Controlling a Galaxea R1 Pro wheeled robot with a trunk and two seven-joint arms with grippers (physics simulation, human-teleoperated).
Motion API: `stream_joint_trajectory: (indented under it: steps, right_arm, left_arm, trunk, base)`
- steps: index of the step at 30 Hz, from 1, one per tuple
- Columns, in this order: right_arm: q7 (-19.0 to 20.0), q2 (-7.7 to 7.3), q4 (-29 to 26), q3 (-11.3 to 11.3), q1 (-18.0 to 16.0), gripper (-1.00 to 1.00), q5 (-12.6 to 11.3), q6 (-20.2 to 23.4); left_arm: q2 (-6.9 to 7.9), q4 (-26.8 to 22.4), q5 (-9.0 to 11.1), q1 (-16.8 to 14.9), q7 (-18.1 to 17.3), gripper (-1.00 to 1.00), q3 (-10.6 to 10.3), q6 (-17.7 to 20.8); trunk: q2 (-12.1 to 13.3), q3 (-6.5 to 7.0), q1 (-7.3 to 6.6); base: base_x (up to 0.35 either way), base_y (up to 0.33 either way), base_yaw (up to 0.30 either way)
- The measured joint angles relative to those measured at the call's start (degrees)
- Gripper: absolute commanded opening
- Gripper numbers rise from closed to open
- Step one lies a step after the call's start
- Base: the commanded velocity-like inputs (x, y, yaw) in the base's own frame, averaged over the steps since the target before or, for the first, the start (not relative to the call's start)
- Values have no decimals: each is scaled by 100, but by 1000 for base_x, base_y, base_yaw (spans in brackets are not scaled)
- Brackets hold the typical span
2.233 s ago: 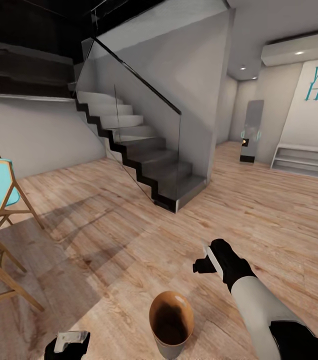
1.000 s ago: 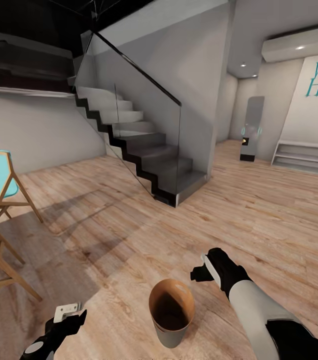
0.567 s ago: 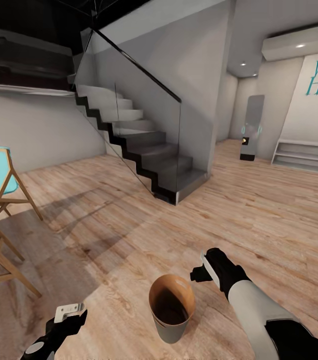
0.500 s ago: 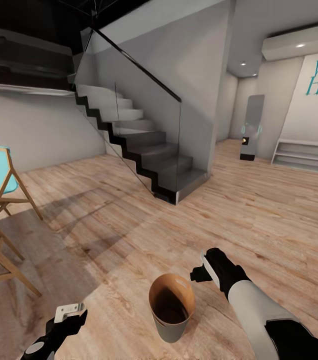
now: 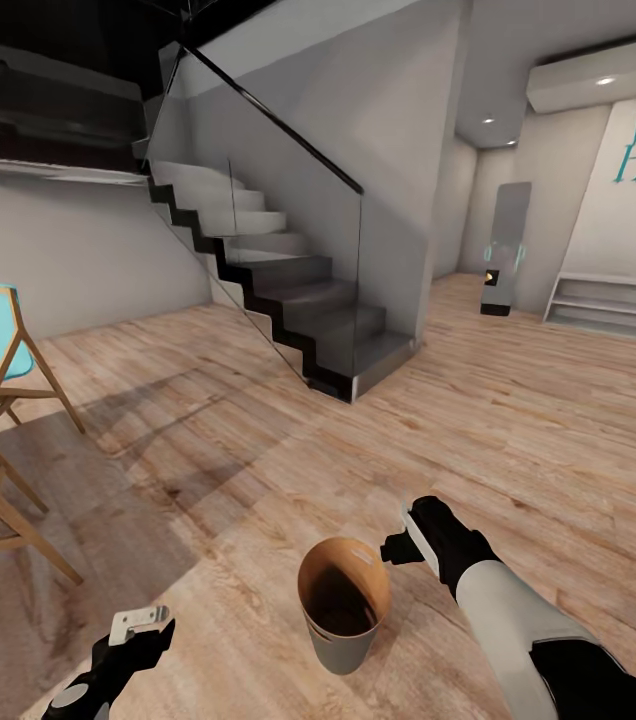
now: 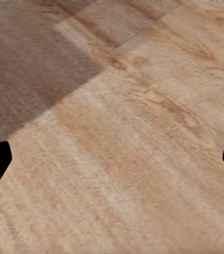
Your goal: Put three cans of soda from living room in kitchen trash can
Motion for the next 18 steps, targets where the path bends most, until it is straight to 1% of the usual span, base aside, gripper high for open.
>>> stream_joint_trajectory:
  steps: [5, 13, 18]
  right_arm:
    - [0, 0, 0, 0, 0, 100, 0, -1]
    - [1, -7, 0, -3, 0, 100, 0, -1]
    - [4, -9, 0, -1, 0, 100, 0, -1]
  left_arm:
    - [-5, -4, 13, 0, 0, 100, -5, -33]
    - [-2, 0, 13, 0, 1, 100, -8, -50]
    - [-14, 1, 11, 0, 2, 100, -9, -75]
  trunk:
    - [0, 0, 0]
    - [0, 0, 0]
    - [0, 0, 0]
  base:
    - [17, 11, 0]
    - [156, 135, 0]
    - [45, 39, 0]
